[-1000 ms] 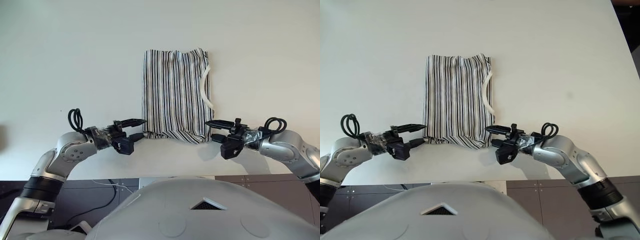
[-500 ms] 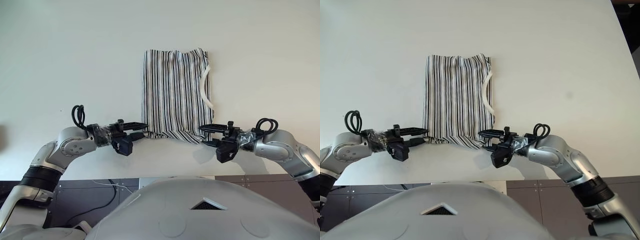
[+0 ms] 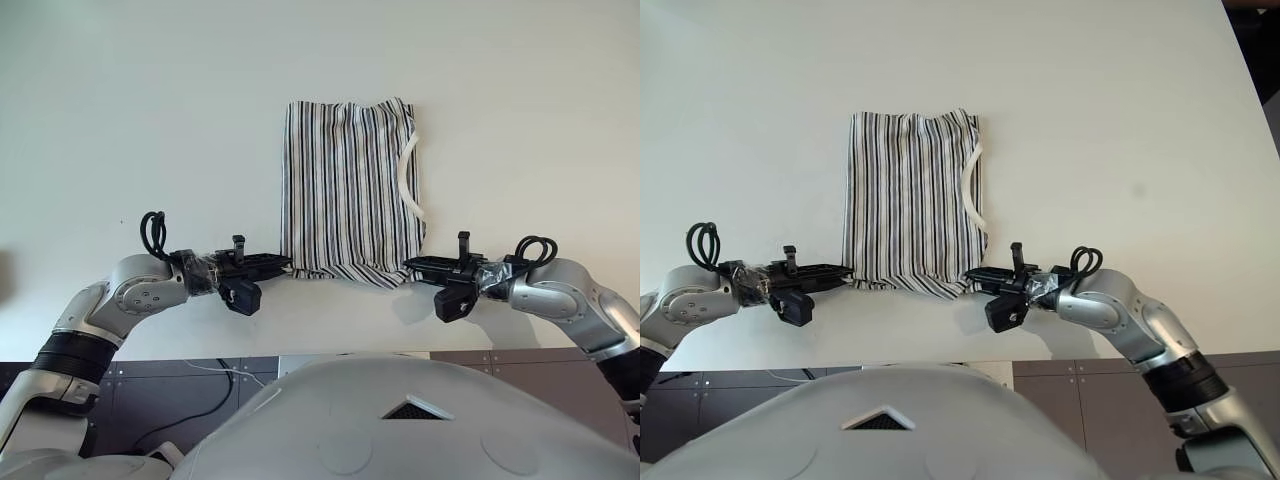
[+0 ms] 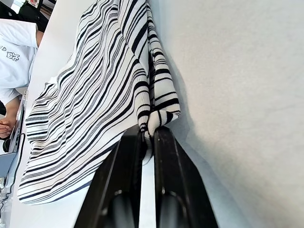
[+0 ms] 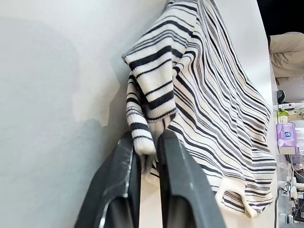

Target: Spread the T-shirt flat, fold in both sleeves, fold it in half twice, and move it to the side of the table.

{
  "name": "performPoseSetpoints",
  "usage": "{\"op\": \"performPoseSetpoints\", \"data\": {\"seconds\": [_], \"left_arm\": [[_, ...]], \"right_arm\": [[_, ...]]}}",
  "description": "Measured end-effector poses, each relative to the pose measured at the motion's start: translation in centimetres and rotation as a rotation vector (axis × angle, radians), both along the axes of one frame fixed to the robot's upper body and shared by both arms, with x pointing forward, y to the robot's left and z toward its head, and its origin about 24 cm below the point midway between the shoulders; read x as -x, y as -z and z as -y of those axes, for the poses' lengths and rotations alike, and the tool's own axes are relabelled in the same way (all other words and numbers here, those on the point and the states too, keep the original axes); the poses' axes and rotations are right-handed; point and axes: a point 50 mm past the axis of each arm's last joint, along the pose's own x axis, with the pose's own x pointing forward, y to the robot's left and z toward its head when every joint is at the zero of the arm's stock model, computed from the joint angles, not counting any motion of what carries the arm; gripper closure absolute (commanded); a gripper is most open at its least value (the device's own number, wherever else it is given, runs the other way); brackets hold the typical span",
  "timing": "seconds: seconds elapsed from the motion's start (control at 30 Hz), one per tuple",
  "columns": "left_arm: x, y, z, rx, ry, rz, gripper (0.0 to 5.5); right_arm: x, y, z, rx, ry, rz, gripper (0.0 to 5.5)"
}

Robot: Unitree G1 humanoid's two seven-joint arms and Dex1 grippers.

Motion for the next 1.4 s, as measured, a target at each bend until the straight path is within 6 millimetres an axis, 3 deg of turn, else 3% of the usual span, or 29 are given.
{"op": "performPoseSetpoints", "data": {"seconds": [0.27, 0.4, 0.47, 0.53, 0.6, 0.67, 0.83, 0.9, 1.1, 1.13, 1.23, 1.4], "left_arm": [[0.0, 0.0, -0.2, 0.01, -0.038, -0.04, 5.36], [3.8, -0.6, -0.2, 0.083, -0.162, -0.334, 5.39], [4.7, -1.4, -0.1, 0.141, -0.269, -0.527, 5.4], [3.2, -2.7, 0.1, 0.259, -0.379, -0.614, 5.4], [0.8, -4.2, 0.1, 0.401, -0.495, -0.685, 5.4], [-2.2, -5.2, -0.2, 0.52, -0.597, -0.721, 5.4], [-8.2, -5.1, -0.1, 0.653, -0.771, -0.674, 5.4], [-10.0, -4.7, 0.0, 0.656, -0.813, -0.641, 5.4], [-12.5, -2.0, 0.6, 0.581, -0.873, -0.591, 5.4], [-12.7, -1.6, 0.7, 0.573, -0.878, -0.575, 5.4], [-13.6, -0.4, 0.8, 0.564, -0.924, -0.513, 4.7], [-16.4, -1.2, 1.6, 0.634, -0.966, -0.389, 4.31]], "right_arm": [[0.3, 0.2, -0.2, -0.026, 0.015, -0.042, 5.4], [2.9, -1.0, 0.9, -0.079, 0.071, -0.299, 5.4], [3.9, -2.1, 1.0, -0.155, 0.133, -0.461, 5.4], [3.2, -3.4, 0.9, -0.259, 0.223, -0.585, 5.4], [1.2, -4.7, 0.8, -0.369, 0.326, -0.706, 5.4], [-2.8, -6.2, 0.3, -0.523, 0.442, -0.72, 5.4], [-9.8, -6.0, -0.6, -0.668, 0.66, -0.717, 5.4], [-11.4, -5.2, -1.0, -0.665, 0.721, -0.702, 5.4], [-13.7, -2.3, -2.4, -0.623, 0.823, -0.678, 5.4], [-14.0, -2.1, -2.5, -0.621, 0.829, -0.666, 5.14], [-14.8, -1.3, -2.9, -0.615, 0.856, -0.605, 4.57], [-15.6, -1.2, -3.1, -0.67, 0.925, -0.521, 3.68]]}}
